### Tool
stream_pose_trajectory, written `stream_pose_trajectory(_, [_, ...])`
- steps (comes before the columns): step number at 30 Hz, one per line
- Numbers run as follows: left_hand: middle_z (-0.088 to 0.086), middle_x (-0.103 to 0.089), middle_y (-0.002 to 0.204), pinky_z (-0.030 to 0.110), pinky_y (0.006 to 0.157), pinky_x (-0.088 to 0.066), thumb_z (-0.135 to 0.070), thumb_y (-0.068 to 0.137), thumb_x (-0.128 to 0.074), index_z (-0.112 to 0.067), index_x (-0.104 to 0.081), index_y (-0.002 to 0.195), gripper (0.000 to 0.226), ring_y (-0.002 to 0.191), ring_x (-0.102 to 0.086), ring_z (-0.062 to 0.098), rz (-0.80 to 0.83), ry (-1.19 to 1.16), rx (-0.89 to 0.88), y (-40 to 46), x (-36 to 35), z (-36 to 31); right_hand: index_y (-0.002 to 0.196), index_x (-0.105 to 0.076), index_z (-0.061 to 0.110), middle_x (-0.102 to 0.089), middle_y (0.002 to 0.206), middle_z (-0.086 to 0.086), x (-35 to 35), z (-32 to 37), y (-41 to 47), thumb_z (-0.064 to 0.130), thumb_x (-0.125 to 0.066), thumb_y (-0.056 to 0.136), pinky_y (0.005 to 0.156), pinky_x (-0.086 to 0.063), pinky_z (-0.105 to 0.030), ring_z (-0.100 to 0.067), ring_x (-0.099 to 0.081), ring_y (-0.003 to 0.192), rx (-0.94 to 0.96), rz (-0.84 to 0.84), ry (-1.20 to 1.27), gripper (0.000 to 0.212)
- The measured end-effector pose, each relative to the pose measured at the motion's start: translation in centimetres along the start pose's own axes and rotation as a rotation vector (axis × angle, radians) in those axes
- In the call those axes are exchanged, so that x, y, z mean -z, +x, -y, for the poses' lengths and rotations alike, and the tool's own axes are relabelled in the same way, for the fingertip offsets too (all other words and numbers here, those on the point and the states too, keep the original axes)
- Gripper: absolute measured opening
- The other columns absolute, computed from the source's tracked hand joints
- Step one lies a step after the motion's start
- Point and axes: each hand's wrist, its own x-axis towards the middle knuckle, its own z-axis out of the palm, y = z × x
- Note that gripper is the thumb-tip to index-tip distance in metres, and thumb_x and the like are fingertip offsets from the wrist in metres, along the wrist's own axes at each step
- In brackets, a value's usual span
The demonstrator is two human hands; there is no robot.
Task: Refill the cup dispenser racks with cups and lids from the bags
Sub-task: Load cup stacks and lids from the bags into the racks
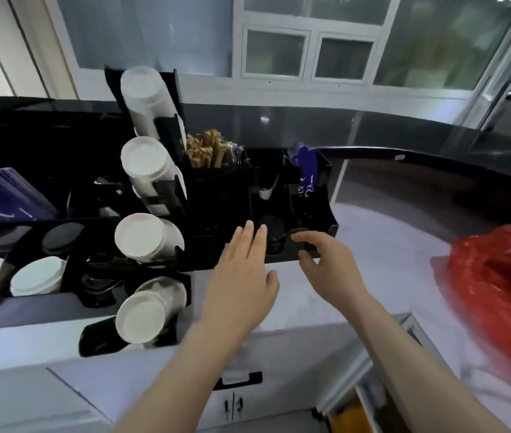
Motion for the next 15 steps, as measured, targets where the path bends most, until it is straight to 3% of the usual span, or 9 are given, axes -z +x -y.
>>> stream_pose_trajectory(3, [0.005,0.009,0.161,0.032,0.119,-0.006,-0.031,0.097,-0.042,-0.017,0.003,0.153,0.073,0.148,0.008,0.019,0.104,-0.011,0.147,0.9,-3.1,0.7,0.126,-0.060,0.024,-0.059,0.124,0.012,-0.5,-2.6,0.5,0.013,-0.057,0.091,0.082,-0.026,0.006,0.006,-0.050,0.101,-0.027,0.075,-0.057,0.036])
stream_pose_trajectory(5, [0.006,0.012,0.160,0.034,0.119,-0.011,-0.032,0.097,-0.042,-0.019,0.005,0.153,0.075,0.147,0.009,0.021,0.167,0.008,0.200,1.4,-4.8,1.2,0.131,-0.055,0.023,-0.055,0.133,0.009,-0.9,-4.1,1.1,0.016,-0.058,0.091,0.094,-0.027,-0.006,-0.006,-0.049,0.119,-0.041,0.142,-0.111,0.040])
stream_pose_trajectory(9, [0.006,0.011,0.160,0.036,0.117,-0.015,-0.035,0.097,-0.044,-0.027,0.005,0.152,0.074,0.148,0.008,0.023,0.214,0.001,0.249,3.0,-7.1,2.6,0.137,-0.050,0.023,-0.041,0.148,0.001,-2.0,-6.3,2.9,0.018,-0.059,0.091,0.108,-0.028,-0.025,-0.016,-0.033,0.138,-0.078,0.216,-0.213,0.047])
stream_pose_trajectory(12, [0.006,0.010,0.161,0.036,0.117,-0.015,-0.032,0.097,-0.045,-0.029,0.003,0.152,0.073,0.148,0.007,0.025,0.215,-0.001,0.239,4.1,-8.1,3.6,0.140,-0.044,0.028,-0.025,0.157,0.000,-2.7,-7.5,4.3,0.021,-0.058,0.092,0.114,-0.021,-0.032,-0.018,-0.011,0.146,-0.109,0.244,-0.265,0.051])
stream_pose_trajectory(15, [0.007,0.011,0.160,0.037,0.118,-0.012,-0.030,0.097,-0.045,-0.030,0.002,0.152,0.073,0.148,0.007,0.025,0.208,0.038,0.213,5.0,-8.7,4.6,0.141,-0.044,0.025,-0.024,0.157,-0.005,-3.5,-8.1,5.9,0.020,-0.058,0.091,0.116,-0.020,-0.036,-0.024,-0.011,0.146,-0.044,0.208,-0.283,0.052])
